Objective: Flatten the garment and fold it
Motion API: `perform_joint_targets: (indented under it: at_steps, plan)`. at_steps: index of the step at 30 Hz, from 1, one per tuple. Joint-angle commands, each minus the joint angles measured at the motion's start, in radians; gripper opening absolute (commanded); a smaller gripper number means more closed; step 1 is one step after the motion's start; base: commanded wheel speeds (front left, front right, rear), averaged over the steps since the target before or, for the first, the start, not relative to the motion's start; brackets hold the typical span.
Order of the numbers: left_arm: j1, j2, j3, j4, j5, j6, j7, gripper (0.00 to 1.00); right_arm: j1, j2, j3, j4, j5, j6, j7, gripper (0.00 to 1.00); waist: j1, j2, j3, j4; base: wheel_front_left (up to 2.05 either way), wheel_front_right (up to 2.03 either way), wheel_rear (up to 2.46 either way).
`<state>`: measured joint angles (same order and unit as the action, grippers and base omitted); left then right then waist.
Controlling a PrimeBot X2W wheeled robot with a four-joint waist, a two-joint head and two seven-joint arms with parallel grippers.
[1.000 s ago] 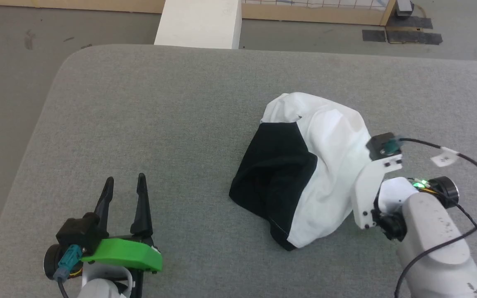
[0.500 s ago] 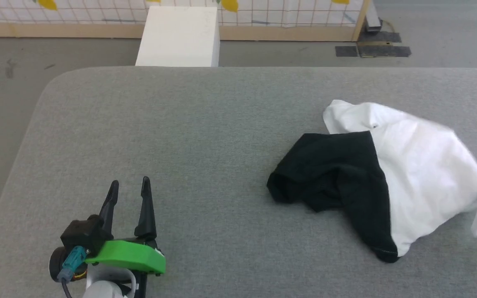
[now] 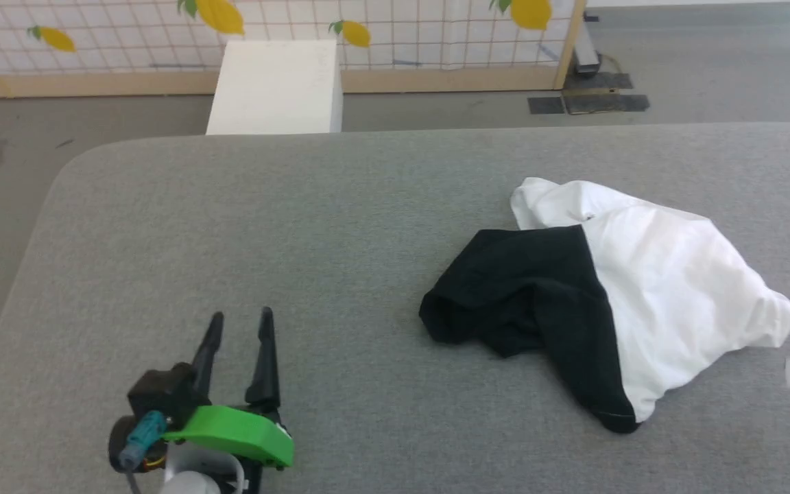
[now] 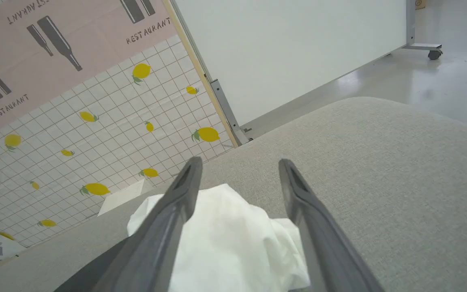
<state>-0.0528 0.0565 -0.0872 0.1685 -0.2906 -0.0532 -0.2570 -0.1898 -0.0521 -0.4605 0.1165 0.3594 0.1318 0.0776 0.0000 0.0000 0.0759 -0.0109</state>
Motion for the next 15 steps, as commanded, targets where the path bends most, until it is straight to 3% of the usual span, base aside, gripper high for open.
perform_joint_targets:
  at_steps: [1,5,8,15]
  plan:
    - [-0.026,-0.005,-0.017,0.014,-0.01,-0.009,0.004,1.0,0.05,0.001,0.013,0.003,0.037,-0.001,-0.038,1.0,0.0,0.0,-0.016,-0.026,0.0,0.0,0.0]
    - [-0.085,-0.005,-0.092,0.057,-0.018,-0.034,0.083,1.0,0.124,0.002,0.058,0.035,0.104,-0.001,-0.107,1.0,0.0,0.0,-0.017,-0.063,0.0,0.0,0.0]
    - [-0.285,0.044,-0.276,0.151,0.012,-0.073,0.311,1.0,0.136,0.002,0.119,0.061,0.129,-0.001,-0.144,1.0,0.0,0.0,0.011,-0.122,0.0,0.0,0.0]
    - [-0.459,0.095,-0.424,0.296,-0.027,-0.077,0.675,1.0,0.1,0.002,0.14,0.059,0.132,-0.001,-0.155,1.0,0.0,0.0,0.057,-0.173,0.0,0.0,0.0]
